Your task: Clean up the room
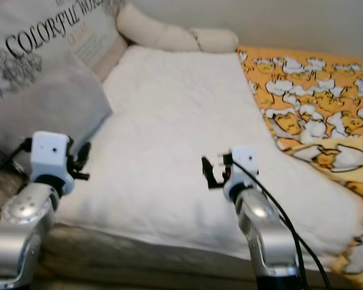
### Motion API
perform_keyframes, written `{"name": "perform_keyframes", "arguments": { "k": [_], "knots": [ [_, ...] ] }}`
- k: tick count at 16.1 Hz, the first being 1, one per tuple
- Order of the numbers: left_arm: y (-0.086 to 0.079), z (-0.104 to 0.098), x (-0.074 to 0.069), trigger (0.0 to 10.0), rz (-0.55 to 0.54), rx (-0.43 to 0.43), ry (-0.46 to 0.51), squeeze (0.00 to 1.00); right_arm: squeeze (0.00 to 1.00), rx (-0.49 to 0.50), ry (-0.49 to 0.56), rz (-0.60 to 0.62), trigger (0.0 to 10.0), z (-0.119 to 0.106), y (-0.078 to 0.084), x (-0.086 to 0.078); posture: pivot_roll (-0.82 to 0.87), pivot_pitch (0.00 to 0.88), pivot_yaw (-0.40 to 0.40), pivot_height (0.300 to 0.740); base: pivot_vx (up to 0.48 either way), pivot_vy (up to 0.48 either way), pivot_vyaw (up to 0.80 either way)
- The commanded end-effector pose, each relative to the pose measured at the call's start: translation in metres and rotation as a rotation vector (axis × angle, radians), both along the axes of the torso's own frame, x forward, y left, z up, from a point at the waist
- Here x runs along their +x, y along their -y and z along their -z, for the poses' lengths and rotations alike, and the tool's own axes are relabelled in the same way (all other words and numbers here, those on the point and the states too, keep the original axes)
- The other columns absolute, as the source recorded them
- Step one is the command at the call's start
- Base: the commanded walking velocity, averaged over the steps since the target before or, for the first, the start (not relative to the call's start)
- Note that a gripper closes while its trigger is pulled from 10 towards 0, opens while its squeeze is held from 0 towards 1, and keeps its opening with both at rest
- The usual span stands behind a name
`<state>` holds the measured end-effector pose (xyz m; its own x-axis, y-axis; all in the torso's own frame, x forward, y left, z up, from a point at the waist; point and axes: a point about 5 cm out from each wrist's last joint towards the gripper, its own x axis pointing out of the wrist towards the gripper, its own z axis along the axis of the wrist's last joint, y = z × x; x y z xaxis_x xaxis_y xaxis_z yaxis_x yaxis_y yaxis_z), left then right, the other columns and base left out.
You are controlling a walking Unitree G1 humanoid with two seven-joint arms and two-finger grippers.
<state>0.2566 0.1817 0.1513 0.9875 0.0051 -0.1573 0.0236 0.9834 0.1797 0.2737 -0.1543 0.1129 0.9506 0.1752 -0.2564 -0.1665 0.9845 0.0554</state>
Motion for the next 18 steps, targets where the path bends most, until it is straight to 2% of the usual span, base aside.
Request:
{"name": "perform_keyframes", "arguments": {
  "k": [1, 3, 4, 6, 9, 11, 13, 14, 16, 18],
  "knots": [
    [0.006, -0.001, 0.003, 10.0, 0.016, 0.005, 0.007, 0.0, 0.0, -0.018, -0.015, 0.034, 10.0, 0.002, 0.01, 0.0, -0.05, 0.0, 0.009, 0.74, 0.0, -0.48, 0.0],
    [0.011, 0.0, 0.004, 10.0, 0.027, 0.007, 0.004, 0.0, 0.0, -0.005, -0.011, 0.06, 10.0, 0.002, 0.016, 0.002, -0.04, 0.0, 0.008, 0.74, 0.0, -0.48, 0.0],
    [0.01, 0.0, 0.005, 10.0, 0.026, 0.004, 0.001, 0.0, 0.0, 0.036, -0.016, 0.044, 10.0, 0.001, 0.014, 0.003, -0.04, 0.0, 0.005, 0.74, 0.0, -0.48, 0.0],
    [0.008, 0.0, 0.006, 10.0, 0.024, -0.003, -0.005, 0.0, 0.0, 0.005, 0.02, 0.07, 10.0, -0.003, 0.013, 0.007, -0.04, 0.0, 0.007, 0.74, 0.0, -0.48, 0.0],
    [0.015, 0.0, 0.009, 10.0, 0.037, 0.007, -0.003, 0.0, 0.0, 0.007, 0.02, 0.085, 10.0, 0.0, 0.018, 0.009, -0.02, 0.0, 0.001, 0.74, 0.0, -0.48, 0.0],
    [0.013, -0.002, 0.011, 10.0, 0.04, 0.024, 0.009, 0.0, 0.0, -0.007, 0.015, 0.079, 10.0, 0.0, 0.015, 0.01, -0.03, 0.0, -0.003, 0.74, 0.0, -0.429, 0.0],
    [0.009, 0.0, 0.012, 10.0, 0.03, 0.033, 0.004, 0.0, 0.0, -0.063, 0.013, 0.053, 10.0, 0.003, 0.011, 0.011, -0.04, 0.0, 0.012, 0.74, 0.0, -0.409, 0.0],
    [0.009, 0.0, 0.012, 10.0, 0.031, 0.033, 0.001, 0.0, 0.0, -0.058, 0.007, 0.054, 10.0, 0.004, 0.011, 0.011, -0.04, 0.0, 0.013, 0.74, 0.0, -0.409, 0.0],
    [0.01, -0.002, 0.013, 10.0, 0.036, 0.038, 0.003, 0.0, 0.0, 0.014, -0.007, 0.05, 10.0, 0.003, 0.009, 0.012, -0.03, 0.0, 0.002, 0.74, 0.0, -0.407, 0.0],
    [0.008, -0.005, 0.016, 10.0, 0.027, 0.038, 0.012, 0.0, 0.0, 0.025, -0.003, 0.022, 10.0, 0.002, 0.004, 0.012, -0.03, 0.0, 0.003, 0.74, 0.0, -0.409, 0.0]
  ]
}}
